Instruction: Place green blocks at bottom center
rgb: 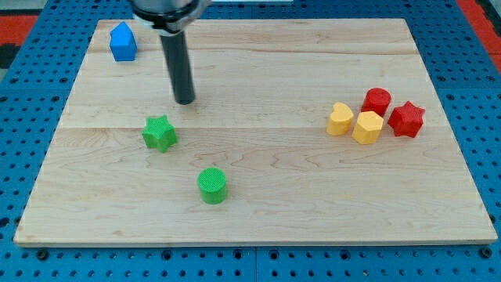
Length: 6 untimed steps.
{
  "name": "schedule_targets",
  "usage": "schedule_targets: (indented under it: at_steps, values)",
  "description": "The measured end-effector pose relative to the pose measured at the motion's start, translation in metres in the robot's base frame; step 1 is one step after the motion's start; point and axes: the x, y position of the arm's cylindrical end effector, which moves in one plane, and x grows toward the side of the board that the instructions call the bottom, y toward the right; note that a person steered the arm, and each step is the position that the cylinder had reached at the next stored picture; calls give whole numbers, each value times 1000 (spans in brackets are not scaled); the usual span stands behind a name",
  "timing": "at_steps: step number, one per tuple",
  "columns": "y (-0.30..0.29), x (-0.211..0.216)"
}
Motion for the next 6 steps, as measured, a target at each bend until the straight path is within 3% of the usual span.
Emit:
schedule_targets:
  at_steps: [2, 3, 4, 5, 6]
  values:
    - [-15, 53]
    - [-48, 42]
    - [-44, 69]
    - [18, 83]
    - [43, 93]
